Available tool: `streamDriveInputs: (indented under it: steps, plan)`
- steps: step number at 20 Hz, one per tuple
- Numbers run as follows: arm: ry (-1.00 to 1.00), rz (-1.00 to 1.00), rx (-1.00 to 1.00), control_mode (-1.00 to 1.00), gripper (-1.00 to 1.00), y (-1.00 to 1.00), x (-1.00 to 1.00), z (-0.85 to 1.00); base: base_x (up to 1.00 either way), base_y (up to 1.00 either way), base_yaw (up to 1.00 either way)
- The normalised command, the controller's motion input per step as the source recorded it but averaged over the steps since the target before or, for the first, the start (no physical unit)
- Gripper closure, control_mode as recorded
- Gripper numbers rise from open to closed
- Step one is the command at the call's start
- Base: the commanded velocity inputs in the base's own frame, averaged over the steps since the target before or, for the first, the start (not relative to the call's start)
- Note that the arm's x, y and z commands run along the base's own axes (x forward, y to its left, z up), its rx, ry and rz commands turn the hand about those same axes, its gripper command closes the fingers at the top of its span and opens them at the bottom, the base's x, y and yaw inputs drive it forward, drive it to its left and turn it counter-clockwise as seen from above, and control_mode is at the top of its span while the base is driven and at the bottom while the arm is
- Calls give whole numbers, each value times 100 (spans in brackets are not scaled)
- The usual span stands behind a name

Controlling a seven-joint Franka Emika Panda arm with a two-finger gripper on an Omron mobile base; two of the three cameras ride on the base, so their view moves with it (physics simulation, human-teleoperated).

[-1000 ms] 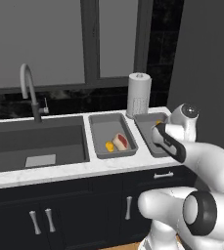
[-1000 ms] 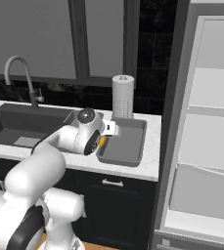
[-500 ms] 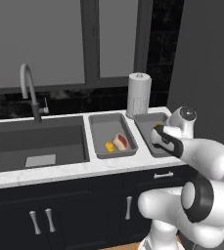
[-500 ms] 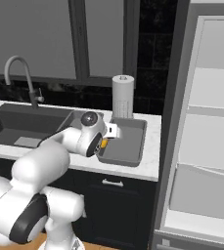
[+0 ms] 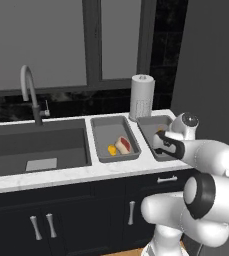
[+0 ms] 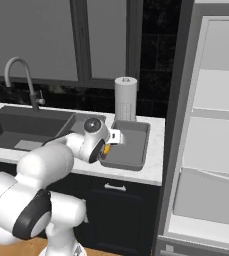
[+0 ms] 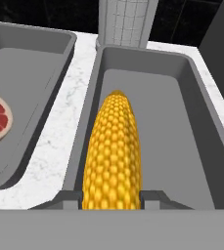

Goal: Place one corn and one steak in each tupperware on the nearby counter, to pack two identical lunches.

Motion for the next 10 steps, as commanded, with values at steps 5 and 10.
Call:
streamDriveInputs:
  steps: [5,10]
  plan:
    - [0,0,0,-100,100,0,2,-15,0,0,0]
    - [0,0,0,-100,100,0,0,-5,0,0,0]
